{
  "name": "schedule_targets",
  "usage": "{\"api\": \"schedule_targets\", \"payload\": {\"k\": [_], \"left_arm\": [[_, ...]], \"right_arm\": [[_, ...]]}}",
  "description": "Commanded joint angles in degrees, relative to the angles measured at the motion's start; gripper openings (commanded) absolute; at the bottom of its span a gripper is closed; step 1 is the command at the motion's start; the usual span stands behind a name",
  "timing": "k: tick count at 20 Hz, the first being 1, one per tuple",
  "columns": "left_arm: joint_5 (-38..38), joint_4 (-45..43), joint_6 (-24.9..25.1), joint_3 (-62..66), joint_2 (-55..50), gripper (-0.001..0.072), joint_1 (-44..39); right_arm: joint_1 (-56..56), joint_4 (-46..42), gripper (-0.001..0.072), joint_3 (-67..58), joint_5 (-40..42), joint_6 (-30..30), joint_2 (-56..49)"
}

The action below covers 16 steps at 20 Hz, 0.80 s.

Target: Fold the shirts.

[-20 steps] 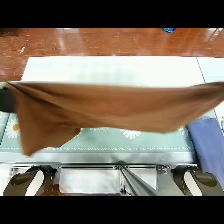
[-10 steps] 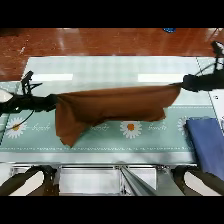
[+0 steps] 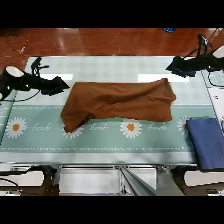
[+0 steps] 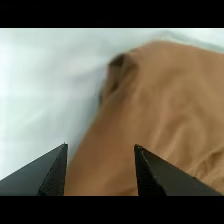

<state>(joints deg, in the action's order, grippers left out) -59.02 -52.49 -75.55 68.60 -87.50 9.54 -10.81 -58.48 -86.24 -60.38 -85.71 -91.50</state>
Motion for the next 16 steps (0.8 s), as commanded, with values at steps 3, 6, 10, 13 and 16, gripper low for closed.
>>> {"api": "schedule_targets", "payload": {"k": [3, 6, 10, 13, 16], "left_arm": [[-21.5, -10.5, -5.4, 11.8, -0.1, 0.0512, 9.7], [-21.9, -10.5, -8.1, 0.0, 6.4, 0.0512, 15.1], [-13.4, -2.2, -5.9, -26.0, 15.5, 0.0512, 17.9], [-8.8, 8.6, -1.4, -35.5, 15.8, 0.0512, 18.6], [-4.9, 11.2, -1.4, -37.5, 15.7, 0.0512, 18.2]], "right_arm": [[-9.7, 1.5, 0.0407, -6.6, -11.0, 0.9, 2.1], [-15.5, -4.8, 0.0407, -1.7, -17.2, 1.4, 7.0], [-17.7, -2.9, 0.0407, 23.6, -7.4, 3.8, 18.1], [-17.7, 2.9, 0.0407, 37.3, -2.0, 7.9, 23.5], [-17.5, 7.3, 0.0407, 42.3, -2.3, 11.4, 24.7]]}}
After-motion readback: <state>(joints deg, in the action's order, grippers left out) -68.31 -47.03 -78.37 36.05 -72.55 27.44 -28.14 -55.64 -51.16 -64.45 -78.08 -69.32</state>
